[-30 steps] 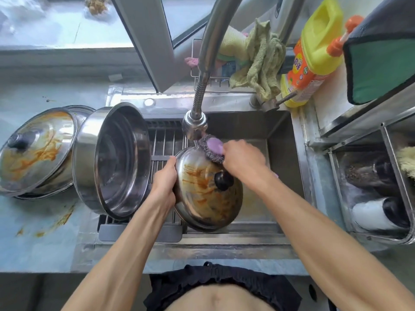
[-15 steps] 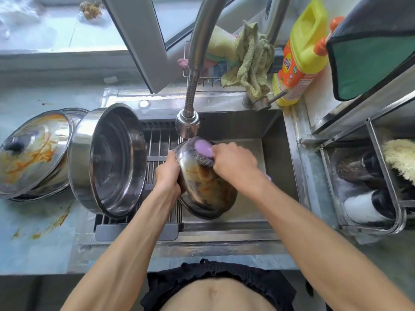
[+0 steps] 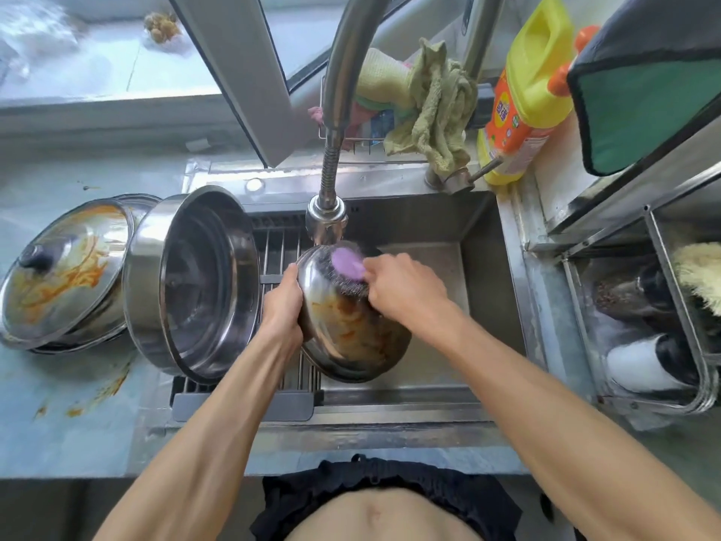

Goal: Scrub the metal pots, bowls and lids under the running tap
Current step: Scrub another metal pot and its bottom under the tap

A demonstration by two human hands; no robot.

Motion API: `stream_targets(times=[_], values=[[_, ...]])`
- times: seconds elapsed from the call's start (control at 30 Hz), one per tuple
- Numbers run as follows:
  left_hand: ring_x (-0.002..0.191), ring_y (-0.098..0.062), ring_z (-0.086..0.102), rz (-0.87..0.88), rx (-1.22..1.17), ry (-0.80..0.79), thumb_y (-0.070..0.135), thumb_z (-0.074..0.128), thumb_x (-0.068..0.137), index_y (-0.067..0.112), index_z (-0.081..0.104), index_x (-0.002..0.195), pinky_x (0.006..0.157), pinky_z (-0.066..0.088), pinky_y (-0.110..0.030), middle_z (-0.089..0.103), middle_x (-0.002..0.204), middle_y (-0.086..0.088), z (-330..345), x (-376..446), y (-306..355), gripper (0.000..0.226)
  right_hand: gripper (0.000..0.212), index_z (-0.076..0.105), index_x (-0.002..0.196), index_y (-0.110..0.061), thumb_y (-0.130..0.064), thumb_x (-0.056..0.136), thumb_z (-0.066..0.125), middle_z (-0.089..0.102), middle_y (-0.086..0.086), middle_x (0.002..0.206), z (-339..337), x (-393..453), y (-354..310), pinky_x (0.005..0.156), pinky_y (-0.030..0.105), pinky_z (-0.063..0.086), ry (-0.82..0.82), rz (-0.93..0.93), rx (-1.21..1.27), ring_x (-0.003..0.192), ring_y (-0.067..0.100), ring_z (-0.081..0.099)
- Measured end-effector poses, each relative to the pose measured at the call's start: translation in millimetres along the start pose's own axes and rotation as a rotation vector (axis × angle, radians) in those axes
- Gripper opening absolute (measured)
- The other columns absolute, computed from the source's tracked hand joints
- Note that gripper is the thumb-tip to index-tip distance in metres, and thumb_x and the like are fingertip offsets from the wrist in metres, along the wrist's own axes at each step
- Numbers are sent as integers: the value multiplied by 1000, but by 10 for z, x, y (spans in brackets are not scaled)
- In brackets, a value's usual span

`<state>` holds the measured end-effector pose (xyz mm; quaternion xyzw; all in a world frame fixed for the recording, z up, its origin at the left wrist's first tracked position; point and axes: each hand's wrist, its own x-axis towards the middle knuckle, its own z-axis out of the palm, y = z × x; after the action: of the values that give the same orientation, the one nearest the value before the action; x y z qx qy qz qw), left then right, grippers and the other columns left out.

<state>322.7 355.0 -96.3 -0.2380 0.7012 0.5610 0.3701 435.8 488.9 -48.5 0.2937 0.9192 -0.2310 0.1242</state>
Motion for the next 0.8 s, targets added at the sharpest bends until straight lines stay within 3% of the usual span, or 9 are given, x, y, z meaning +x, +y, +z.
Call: stream_targets(times=[0.1,0.23,0.37,0.53,0.63,0.8], values=[[79,-21,77,5,19,-57,43,67,96,18,75,103,69,62,-38,80,87,-3,-135,26,-15,27,29,63,117,-16,-19,94,46,66,15,110,-60,209,261,76,40,45,43,142,-16,102,38,64],[91,-27,77,-8,-8,-76,42,70,92,18,75,118,83,62,-51,79,101,-7,-200,110,46,36,20,63,110,-21,-20,95,48,66,13,105,28,150,167,69,37,40,6,-37,-43,97,39,64],[90,-26,77,3,-10,-49,40,68,94,19,74,121,85,61,-54,79,101,-7,-250,131,68,35,26,64,115,-22,-23,94,50,68,13,106,17,306,389,69,36,43,-9,92,-9,96,37,64],[82,-25,77,-4,-5,-27,42,69,94,20,73,123,73,63,-45,80,98,-6,-293,170,90,37,18,60,91,-27,-30,98,44,66,9,96,35,289,269,64,37,42,-55,-126,-1,87,36,60],[81,-25,77,-10,33,-35,42,69,94,19,74,121,73,64,-45,80,97,-6,-300,152,106,36,18,62,98,-29,-26,96,45,66,9,99,-35,390,311,66,38,47,-46,-57,-19,85,36,61],[82,-24,77,5,22,18,41,68,95,15,76,113,83,63,-47,80,90,-6,-299,211,133,33,20,60,103,-26,-31,99,42,64,9,90,-9,277,63,63,38,45,-75,-264,-64,80,37,59]])
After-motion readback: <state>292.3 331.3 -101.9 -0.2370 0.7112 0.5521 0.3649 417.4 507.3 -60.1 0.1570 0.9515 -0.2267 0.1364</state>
